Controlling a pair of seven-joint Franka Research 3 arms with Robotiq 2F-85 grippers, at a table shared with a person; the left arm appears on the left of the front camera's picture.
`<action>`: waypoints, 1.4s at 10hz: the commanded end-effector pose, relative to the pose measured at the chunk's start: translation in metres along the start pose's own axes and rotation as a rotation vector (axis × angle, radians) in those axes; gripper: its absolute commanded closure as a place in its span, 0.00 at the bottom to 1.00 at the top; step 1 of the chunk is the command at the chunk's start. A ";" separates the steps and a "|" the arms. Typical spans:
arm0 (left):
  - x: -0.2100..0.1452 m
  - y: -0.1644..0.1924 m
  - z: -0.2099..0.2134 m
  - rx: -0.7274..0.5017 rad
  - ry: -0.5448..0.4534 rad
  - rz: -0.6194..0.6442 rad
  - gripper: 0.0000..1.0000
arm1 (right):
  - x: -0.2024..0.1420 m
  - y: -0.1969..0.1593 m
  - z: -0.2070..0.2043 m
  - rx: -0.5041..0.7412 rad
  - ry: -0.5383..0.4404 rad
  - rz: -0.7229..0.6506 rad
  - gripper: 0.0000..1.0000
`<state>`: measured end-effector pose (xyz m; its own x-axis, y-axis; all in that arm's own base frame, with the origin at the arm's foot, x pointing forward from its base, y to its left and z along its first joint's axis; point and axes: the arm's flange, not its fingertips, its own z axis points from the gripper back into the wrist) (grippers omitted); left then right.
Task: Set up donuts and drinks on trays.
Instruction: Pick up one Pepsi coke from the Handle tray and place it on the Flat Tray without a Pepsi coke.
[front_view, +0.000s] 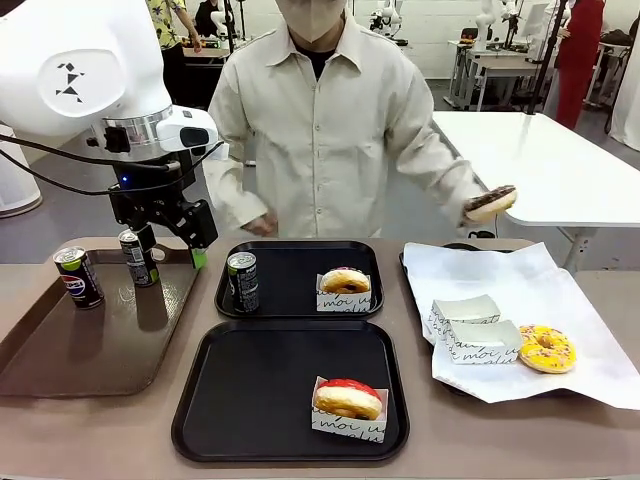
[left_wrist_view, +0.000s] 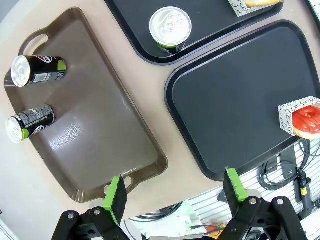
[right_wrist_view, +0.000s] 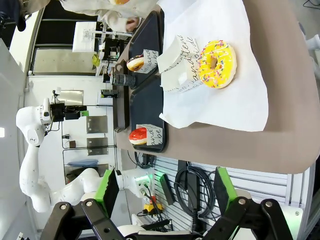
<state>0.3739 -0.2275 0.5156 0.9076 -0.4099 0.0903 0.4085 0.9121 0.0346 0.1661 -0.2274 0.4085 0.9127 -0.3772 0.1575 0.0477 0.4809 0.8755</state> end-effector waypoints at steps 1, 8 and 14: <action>0.003 0.002 0.000 0.012 -0.008 0.002 0.00 | 0.002 0.000 -0.002 0.018 -0.003 0.019 0.00; 0.014 0.138 0.009 0.144 -0.117 0.199 0.00 | 0.002 0.000 -0.002 0.018 -0.003 0.019 0.00; -0.004 0.237 0.000 0.109 -0.104 0.401 0.00 | 0.002 0.000 -0.002 0.018 -0.003 0.019 0.00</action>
<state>0.4737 -0.0019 0.5226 0.9785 -0.0548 0.1988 0.0298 0.9915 0.1267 0.1662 -0.2274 0.4085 0.9128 -0.3769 0.1575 0.0477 0.4812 0.8753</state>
